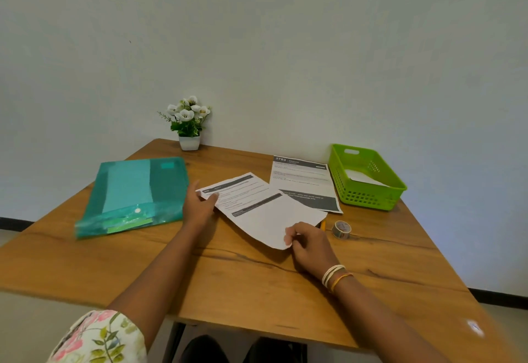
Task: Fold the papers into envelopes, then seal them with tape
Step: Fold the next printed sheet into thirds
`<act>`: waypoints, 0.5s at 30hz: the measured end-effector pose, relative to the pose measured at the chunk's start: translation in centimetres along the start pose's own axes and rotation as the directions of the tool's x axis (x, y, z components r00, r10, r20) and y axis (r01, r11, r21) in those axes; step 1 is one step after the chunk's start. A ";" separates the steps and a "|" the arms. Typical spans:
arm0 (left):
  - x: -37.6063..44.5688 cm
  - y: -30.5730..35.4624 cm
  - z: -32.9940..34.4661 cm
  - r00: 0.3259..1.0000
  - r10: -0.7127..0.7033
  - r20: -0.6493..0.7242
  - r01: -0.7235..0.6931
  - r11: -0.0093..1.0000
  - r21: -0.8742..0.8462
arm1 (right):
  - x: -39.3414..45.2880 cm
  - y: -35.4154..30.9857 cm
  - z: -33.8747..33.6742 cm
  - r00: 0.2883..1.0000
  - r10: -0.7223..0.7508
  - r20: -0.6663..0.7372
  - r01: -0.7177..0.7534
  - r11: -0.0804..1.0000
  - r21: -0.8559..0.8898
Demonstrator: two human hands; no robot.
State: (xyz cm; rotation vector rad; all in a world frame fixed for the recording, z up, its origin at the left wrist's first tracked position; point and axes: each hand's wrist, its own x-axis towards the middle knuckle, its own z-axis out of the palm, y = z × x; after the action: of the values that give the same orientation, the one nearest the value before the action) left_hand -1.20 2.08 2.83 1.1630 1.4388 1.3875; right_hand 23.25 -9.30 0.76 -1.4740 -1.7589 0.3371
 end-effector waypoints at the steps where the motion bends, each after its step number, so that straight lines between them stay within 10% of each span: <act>1: 0.0 0.1 -0.6 0.999 0.032 -0.042 -0.030 0.999 0.038 | -0.3 0.2 -0.2 0.999 0.007 0.033 -0.007 1.000 -0.011; 15: -1.7 -0.6 -4.5 1.000 0.001 -0.012 0.004 0.921 0.389 | -1.4 1.1 -2.9 0.971 0.213 0.104 -0.153 0.898 -0.413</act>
State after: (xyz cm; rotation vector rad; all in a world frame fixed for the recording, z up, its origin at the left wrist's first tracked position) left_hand -5.13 -0.64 2.51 1.3991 1.7778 1.1356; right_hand 26.14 -11.04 1.37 -1.9618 -1.8873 0.1874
